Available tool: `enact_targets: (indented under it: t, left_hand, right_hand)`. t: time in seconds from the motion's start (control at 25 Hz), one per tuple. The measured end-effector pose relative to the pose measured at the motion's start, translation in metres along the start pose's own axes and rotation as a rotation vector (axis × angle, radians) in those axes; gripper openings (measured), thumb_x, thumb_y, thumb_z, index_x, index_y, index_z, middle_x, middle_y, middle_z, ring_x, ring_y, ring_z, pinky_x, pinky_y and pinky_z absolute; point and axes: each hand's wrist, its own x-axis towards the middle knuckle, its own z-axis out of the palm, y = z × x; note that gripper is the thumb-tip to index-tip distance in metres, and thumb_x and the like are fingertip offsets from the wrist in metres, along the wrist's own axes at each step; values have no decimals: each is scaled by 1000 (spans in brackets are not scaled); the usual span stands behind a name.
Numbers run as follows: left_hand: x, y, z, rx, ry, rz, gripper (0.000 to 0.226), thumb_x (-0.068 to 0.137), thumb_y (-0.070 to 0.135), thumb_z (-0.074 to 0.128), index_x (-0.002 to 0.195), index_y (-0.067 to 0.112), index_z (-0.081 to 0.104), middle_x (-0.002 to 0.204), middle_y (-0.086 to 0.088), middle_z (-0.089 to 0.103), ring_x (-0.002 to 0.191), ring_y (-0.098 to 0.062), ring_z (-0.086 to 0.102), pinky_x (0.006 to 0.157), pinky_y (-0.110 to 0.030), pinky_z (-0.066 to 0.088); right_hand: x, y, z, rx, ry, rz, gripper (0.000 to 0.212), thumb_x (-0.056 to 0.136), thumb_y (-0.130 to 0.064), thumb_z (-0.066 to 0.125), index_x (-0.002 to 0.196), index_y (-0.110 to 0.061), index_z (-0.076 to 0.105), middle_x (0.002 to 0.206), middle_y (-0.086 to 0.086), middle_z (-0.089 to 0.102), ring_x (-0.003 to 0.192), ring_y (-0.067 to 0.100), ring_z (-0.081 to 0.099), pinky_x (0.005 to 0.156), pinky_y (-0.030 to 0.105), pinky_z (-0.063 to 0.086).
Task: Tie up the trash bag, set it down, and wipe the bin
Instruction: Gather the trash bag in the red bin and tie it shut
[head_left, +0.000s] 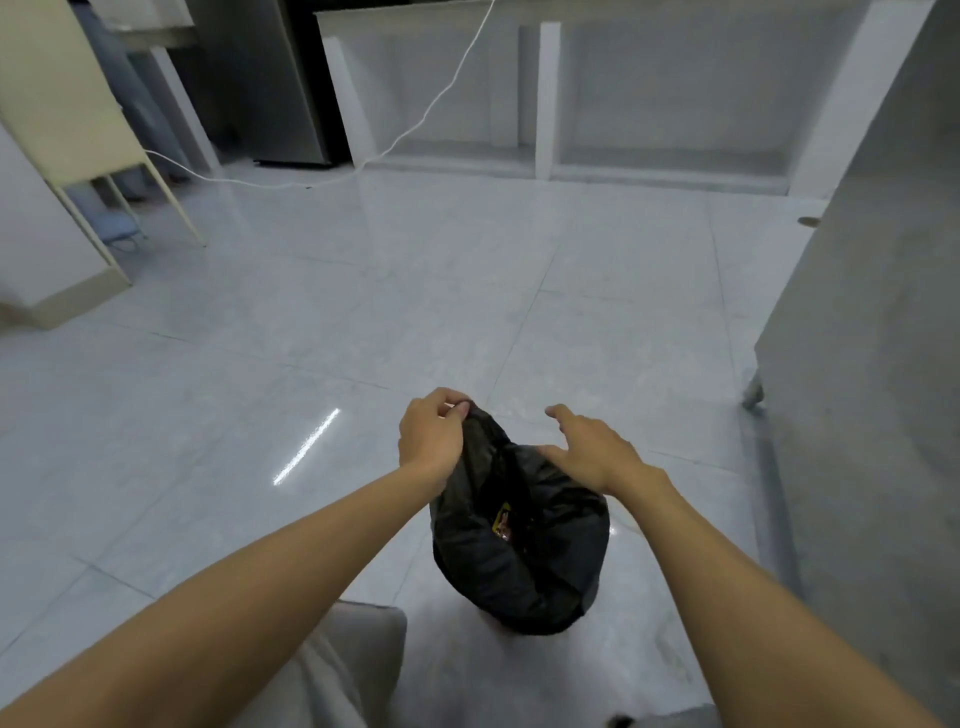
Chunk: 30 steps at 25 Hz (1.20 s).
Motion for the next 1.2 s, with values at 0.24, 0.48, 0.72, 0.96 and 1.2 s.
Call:
enact_targets:
  t: [0.24, 0.48, 0.72, 0.96, 1.2]
  left_hand:
    - [7, -1, -23, -50, -142, -27, 14, 94, 23, 63, 85, 28, 73, 88, 5, 71, 91, -18, 65, 84, -37, 55]
    - [37, 6, -29, 141, -341, -11, 11, 90, 24, 67, 82, 29, 70, 93, -1, 70, 96, -23, 65, 89, -38, 55]
    - [36, 4, -37, 470, -568, 168, 62, 72, 48, 82, 122, 28, 51, 108, -1, 58, 99, -25, 60, 83, -38, 52]
    - [32, 6, -49, 573, -199, 372, 17, 94, 31, 52, 107, 33, 62, 93, 0, 70, 90, -31, 64, 70, -35, 50]
    - [42, 8, -60, 385, -262, 291, 8, 87, 22, 61, 85, 19, 67, 87, -1, 73, 76, -21, 72, 71, -30, 54]
  right_hand:
    - [49, -40, 22, -12, -18, -62, 56, 99, -23, 56, 150, -34, 35, 146, 10, 47, 135, 35, 40, 104, 48, 44]
    - [82, -29, 46, -14, 55, 112, 31, 98, -12, 49, 116, -27, 70, 127, 9, 63, 117, 33, 54, 78, 34, 44]
    - [82, -25, 10, 20, 362, 90, 27, 90, 0, 37, 108, -13, 53, 95, 15, 63, 76, 31, 46, 62, 36, 33]
    - [70, -15, 14, -21, 196, -6, 24, 95, -20, 57, 118, -12, 57, 125, 12, 54, 119, 33, 46, 89, 44, 45]
    - [50, 9, -8, -7, 182, 200, 10, 102, -18, 41, 109, -13, 45, 103, 21, 63, 92, 41, 55, 74, 43, 45]
